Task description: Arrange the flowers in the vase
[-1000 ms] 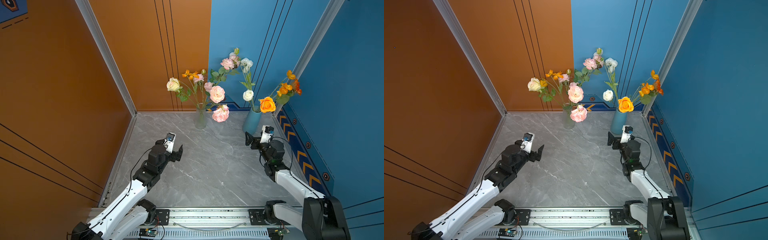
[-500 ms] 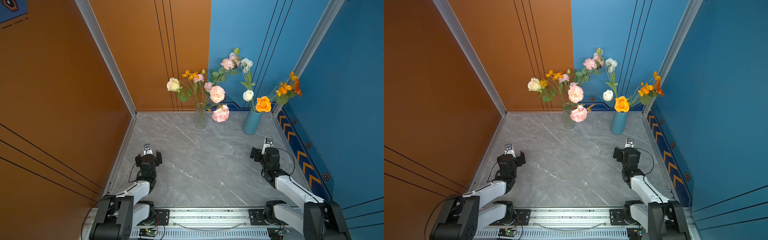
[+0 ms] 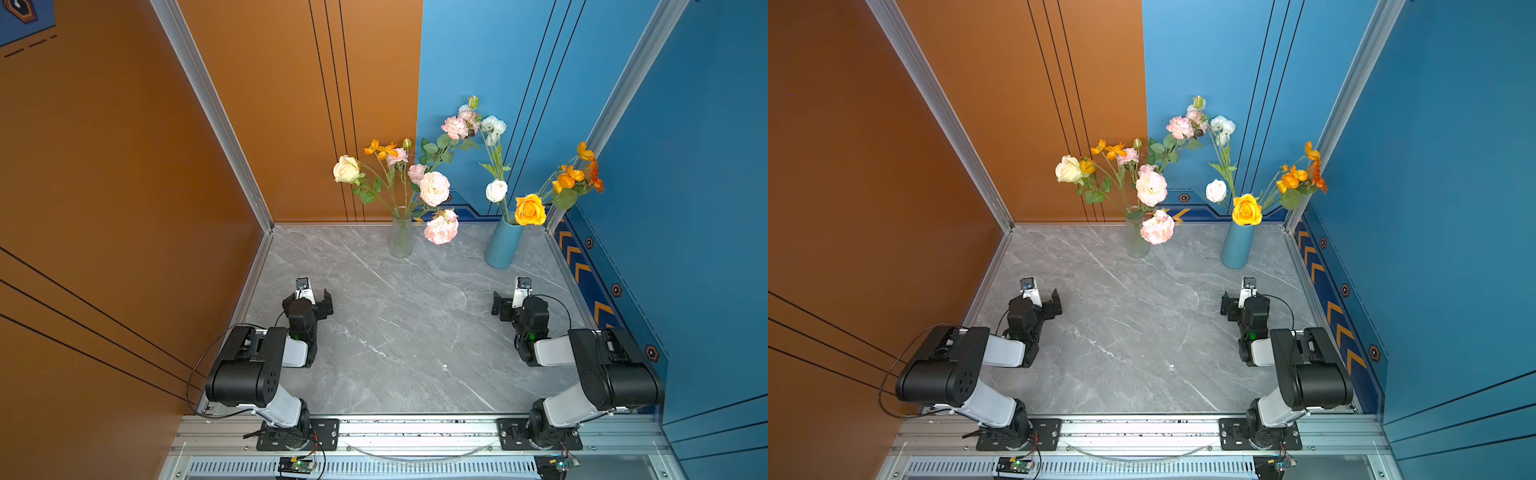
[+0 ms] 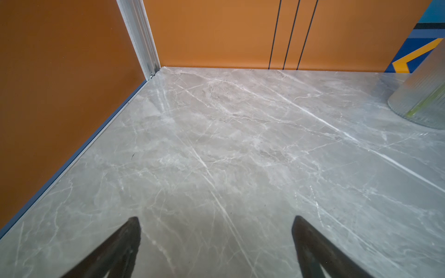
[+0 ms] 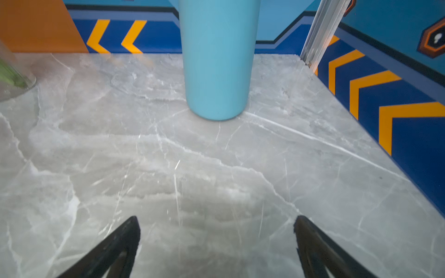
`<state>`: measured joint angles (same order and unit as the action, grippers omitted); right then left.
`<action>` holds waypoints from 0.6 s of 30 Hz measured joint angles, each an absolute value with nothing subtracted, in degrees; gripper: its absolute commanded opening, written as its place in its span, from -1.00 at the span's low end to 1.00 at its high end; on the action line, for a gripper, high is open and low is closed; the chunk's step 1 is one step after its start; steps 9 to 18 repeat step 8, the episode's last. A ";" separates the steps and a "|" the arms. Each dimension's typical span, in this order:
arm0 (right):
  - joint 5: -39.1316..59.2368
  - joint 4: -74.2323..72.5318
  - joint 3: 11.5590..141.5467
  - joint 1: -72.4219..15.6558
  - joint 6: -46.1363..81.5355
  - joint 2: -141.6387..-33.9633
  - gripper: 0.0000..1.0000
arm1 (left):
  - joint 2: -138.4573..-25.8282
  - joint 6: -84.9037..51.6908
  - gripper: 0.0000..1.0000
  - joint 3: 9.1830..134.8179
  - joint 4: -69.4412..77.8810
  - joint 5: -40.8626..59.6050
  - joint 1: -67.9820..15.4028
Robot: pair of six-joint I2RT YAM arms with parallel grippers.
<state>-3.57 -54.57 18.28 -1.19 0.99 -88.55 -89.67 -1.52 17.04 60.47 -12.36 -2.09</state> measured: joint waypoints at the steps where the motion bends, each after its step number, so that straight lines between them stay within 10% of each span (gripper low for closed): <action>1: -3.14 -54.65 19.03 -0.73 1.34 -88.51 1.00 | -89.67 -0.97 0.96 17.43 60.49 -12.16 -2.44; 18: -2.11 -54.85 19.59 -0.75 1.69 -88.51 1.00 | -89.67 1.58 0.96 19.55 57.41 -10.22 -3.46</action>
